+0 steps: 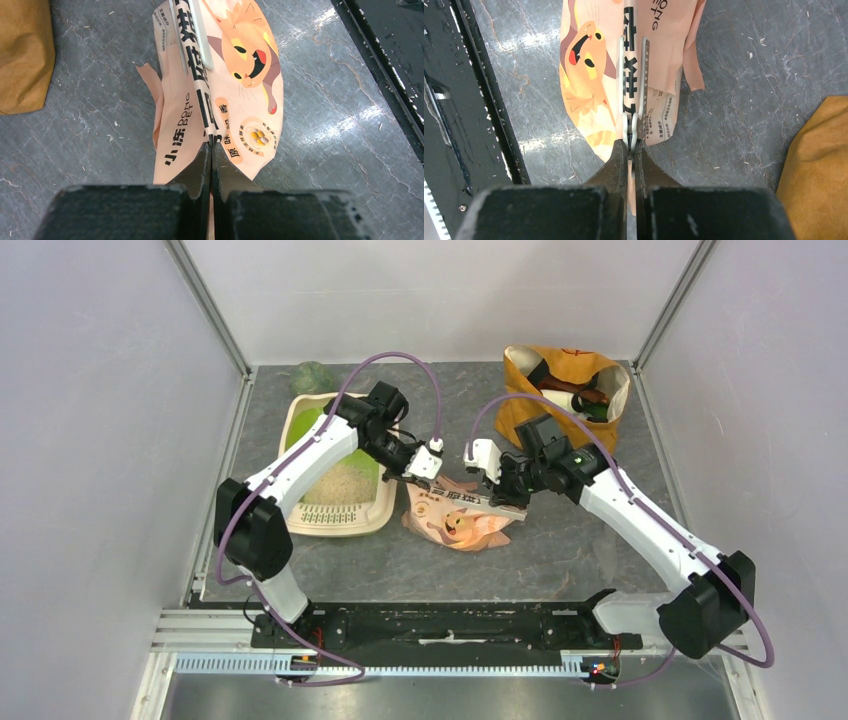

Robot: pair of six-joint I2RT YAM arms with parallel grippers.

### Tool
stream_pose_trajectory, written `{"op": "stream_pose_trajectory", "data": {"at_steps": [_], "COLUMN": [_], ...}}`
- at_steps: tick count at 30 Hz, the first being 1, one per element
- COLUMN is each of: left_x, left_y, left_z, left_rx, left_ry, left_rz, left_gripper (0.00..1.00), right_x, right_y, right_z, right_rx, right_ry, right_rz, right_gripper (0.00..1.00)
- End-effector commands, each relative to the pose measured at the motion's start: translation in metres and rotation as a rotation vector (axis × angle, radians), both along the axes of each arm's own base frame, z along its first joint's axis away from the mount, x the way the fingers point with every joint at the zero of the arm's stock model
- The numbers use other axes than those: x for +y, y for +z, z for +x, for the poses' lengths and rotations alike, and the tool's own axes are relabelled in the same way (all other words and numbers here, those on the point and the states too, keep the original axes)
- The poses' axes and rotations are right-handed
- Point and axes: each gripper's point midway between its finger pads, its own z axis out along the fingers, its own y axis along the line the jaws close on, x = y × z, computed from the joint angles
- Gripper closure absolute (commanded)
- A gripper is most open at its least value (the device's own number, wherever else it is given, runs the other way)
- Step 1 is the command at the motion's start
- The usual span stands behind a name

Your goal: Fill the litter box with clean litter

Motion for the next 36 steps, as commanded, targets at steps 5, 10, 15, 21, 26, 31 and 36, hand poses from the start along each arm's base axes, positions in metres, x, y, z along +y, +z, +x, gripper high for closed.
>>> {"op": "stream_pose_trajectory", "data": {"at_steps": [5,10,15,21,26,31,36], "left_x": [-0.004,-0.003,-0.002,-0.001,0.0,0.0,0.001], "left_y": [0.022,0.023,0.021,0.021,0.018,0.026,0.049], "left_z": [-0.01,-0.01,-0.011,-0.01,-0.008,0.004,0.006], "left_rx": [-0.013,-0.016,-0.014,-0.018,-0.015,-0.052,-0.094], "left_ry": [-0.01,-0.012,-0.012,-0.01,0.002,0.064,0.099], "left_rz": [-0.057,-0.056,-0.049,-0.047,-0.029,-0.022,-0.052], "left_gripper": [0.98,0.98,0.98,0.98,0.84,0.36,0.11], "right_x": [0.016,0.015,0.013,0.01,0.012,0.014,0.015], "right_y": [0.003,-0.006,-0.006,0.009,0.033,0.065,0.095], "right_z": [0.005,0.005,0.006,0.007,0.006,0.007,0.01], "right_rx": [-0.043,-0.046,-0.048,-0.066,-0.086,-0.116,-0.14], "right_ry": [-0.001,-0.003,-0.024,-0.045,-0.067,-0.094,-0.138], "right_rz": [0.104,0.107,0.101,0.105,0.144,0.194,0.24], "right_gripper": [1.0,1.0,0.73,0.42,0.16,0.03,0.03]}}
